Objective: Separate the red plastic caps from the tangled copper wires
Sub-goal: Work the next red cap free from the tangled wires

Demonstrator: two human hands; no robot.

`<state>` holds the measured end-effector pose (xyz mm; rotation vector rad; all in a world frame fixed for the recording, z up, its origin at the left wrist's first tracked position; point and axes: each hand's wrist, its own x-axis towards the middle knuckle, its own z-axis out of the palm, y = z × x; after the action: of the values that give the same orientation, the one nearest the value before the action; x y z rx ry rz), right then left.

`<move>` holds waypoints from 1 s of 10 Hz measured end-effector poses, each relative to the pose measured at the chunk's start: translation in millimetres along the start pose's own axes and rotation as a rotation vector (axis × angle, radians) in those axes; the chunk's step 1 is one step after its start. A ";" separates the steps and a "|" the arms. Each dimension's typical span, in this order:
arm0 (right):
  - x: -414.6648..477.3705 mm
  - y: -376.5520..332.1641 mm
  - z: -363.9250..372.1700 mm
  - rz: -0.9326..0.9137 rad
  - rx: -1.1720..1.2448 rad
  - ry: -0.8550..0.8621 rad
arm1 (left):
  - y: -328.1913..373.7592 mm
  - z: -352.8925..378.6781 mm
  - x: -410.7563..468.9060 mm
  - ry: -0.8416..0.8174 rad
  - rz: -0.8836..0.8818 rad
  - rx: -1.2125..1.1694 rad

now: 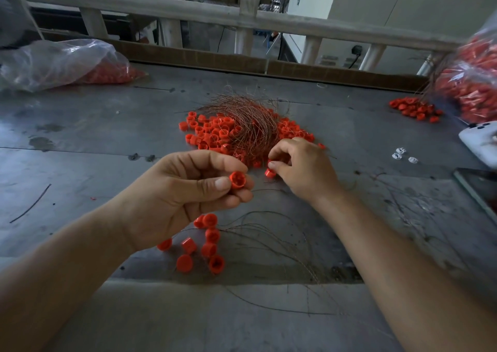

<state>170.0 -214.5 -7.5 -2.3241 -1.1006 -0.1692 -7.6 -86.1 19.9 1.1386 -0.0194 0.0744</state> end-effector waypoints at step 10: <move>-17.8 -22.0 -49.9 0.171 1.136 -0.123 | -2.3 -2.3 -0.5 0.071 0.077 0.030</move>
<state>147.9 -242.0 37.8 -1.3765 -0.7266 0.5396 -7.9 -84.9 16.8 1.1644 0.0013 0.1842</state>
